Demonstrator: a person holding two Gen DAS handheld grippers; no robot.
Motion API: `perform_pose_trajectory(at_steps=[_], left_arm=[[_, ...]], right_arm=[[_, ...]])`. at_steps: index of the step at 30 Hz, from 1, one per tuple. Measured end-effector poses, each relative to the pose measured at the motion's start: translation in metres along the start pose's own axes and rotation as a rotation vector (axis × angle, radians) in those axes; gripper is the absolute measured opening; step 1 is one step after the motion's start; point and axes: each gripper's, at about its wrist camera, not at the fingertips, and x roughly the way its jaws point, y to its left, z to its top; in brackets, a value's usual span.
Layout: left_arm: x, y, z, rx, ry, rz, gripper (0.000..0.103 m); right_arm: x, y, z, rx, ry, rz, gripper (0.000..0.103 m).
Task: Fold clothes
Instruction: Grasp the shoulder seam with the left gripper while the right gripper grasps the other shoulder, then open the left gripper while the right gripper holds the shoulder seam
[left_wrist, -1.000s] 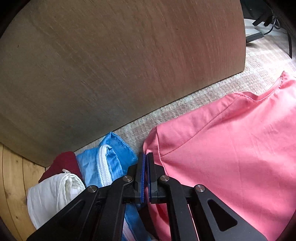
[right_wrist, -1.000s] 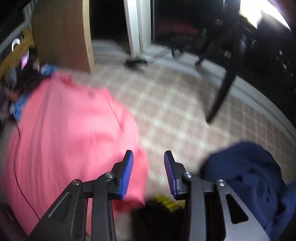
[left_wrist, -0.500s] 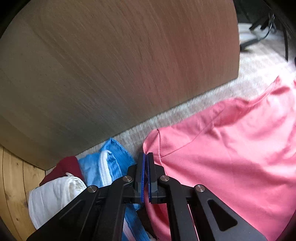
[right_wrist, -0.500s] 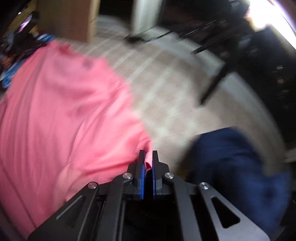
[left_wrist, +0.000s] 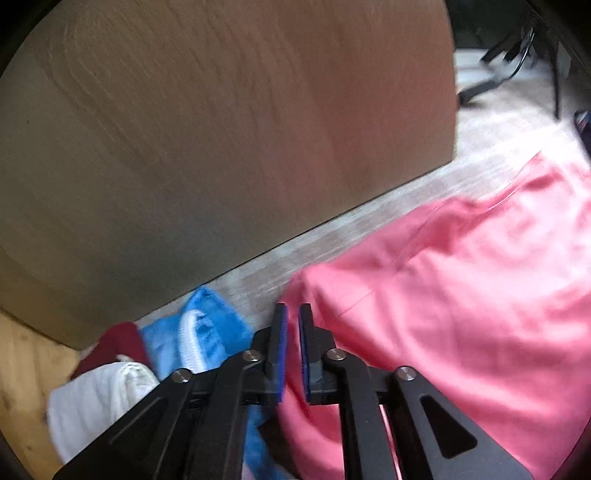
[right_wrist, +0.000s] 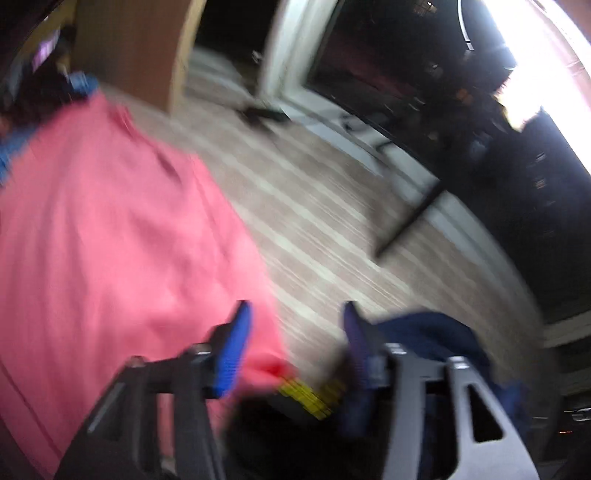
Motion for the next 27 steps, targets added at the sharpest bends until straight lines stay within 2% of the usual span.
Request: perform_pose_trajectory(at_steps=[2,5,8,10,12,13,14,15,18,19,20,21,22,27], left_arm=[[-0.001,-0.003,0.002,0.006,-0.007,-0.026,0.032],[0.004,-0.014,0.005,0.051,-0.003,-0.027,0.037],[0.016,-0.018,0.006,0.059,0.025,0.033,0.037],[0.013,-0.016,0.007,0.032,0.005,0.061,0.037],[0.0,-0.011,0.005,0.013,-0.027,0.086,0.037],[-0.006,-0.008,0.005,0.007,-0.037,0.086,0.04],[-0.004,-0.008,0.005,0.011,-0.026,0.081,0.049],[0.0,-0.008,0.005,0.015,-0.014,0.075,0.053],[0.009,-0.007,0.005,0.027,0.023,0.057,0.055],[0.012,-0.007,0.005,0.031,0.035,0.05,0.048],[0.013,-0.004,0.005,0.006,0.045,0.021,0.023],[0.013,-0.001,0.005,-0.019,0.054,-0.009,0.009],[0.013,0.001,0.005,-0.045,0.064,-0.039,0.005],[-0.032,0.001,-0.008,-0.08,-0.017,-0.044,0.004]], right_arm=[[0.005,0.003,0.002,0.014,-0.012,0.024,0.056],[0.014,0.008,0.001,0.028,-0.014,0.045,0.056],[0.024,0.013,0.001,0.042,-0.017,0.067,0.056],[0.03,0.016,0.0,0.052,-0.018,0.081,0.048],[0.036,0.019,0.0,0.061,-0.02,0.096,0.008],[0.039,0.021,0.0,0.066,-0.021,0.103,0.005],[0.042,0.022,0.0,0.071,-0.021,0.11,0.005],[0.045,0.024,0.0,0.075,-0.022,0.117,0.005],[0.046,0.026,-0.006,0.098,-0.035,0.124,0.004],[0.044,0.027,-0.008,0.106,-0.042,0.124,0.004],[0.043,0.026,-0.011,0.108,-0.051,0.118,0.004],[0.041,0.024,-0.013,0.108,-0.061,0.109,0.003],[0.04,0.023,-0.015,0.108,-0.071,0.101,0.003],[0.009,0.018,-0.027,0.123,-0.155,0.065,0.003]])
